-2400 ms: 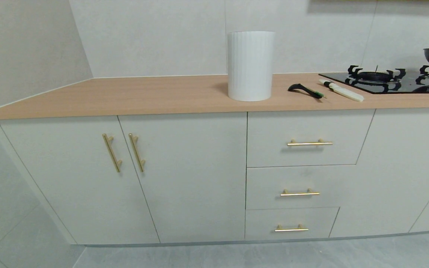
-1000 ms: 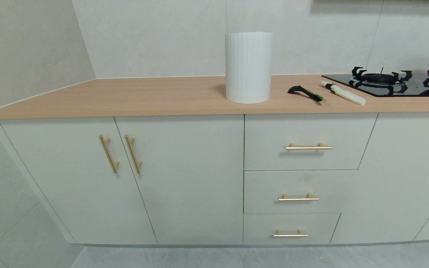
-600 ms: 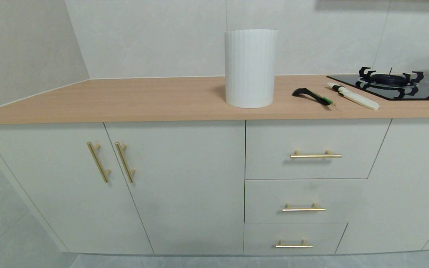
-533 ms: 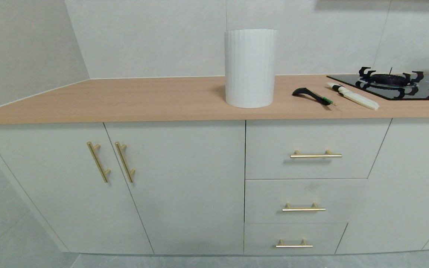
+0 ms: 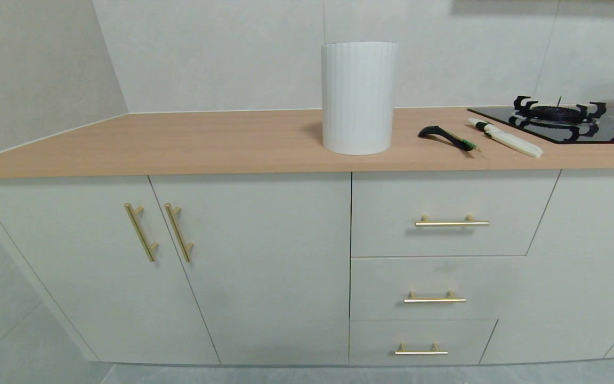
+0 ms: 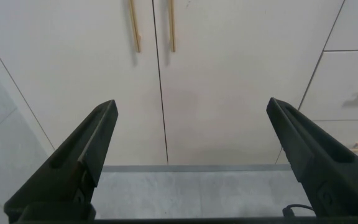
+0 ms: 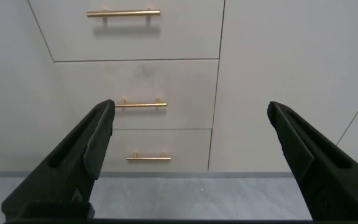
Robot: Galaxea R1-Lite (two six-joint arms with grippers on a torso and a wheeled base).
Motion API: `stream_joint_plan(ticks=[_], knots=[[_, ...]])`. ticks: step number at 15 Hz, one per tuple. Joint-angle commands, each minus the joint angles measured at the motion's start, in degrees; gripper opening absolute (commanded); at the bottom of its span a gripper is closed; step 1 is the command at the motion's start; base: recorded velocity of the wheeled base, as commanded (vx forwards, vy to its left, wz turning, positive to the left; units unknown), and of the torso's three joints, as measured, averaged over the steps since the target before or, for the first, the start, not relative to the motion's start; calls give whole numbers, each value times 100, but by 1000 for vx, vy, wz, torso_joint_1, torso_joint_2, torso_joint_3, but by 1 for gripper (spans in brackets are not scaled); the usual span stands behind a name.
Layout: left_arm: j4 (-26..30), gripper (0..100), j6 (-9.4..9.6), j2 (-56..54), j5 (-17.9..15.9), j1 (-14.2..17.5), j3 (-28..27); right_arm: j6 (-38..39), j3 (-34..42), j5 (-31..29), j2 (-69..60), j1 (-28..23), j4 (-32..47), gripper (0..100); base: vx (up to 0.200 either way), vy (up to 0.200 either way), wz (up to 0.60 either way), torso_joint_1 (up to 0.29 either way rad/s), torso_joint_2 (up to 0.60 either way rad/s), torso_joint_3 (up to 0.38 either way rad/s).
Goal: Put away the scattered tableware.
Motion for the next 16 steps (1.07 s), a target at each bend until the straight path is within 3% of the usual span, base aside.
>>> stream_joint_plan(ticks=[1,3,5,10,16], knots=[[1,100,0,-1,1,2,0,-7,0,2,0,0,-2,100,0,0,0,0,0,0],[1,100,0,-1,1,2,0,19,-114,46,0,0,-107,100,0,0,0,0,0,0],[1,100,9,-1,1,2,0,362,-817,292,237,79,-64,100,0,0,0,0,0,0],[1,100,0,-1,1,2,0,300,-888,864,1617,220,42,100,0,0,0,0,0,0],[1,100,0,-1,1,2,0,221,-2074,1356,5713,589,-99,100,0,0,0,0,0,0]])
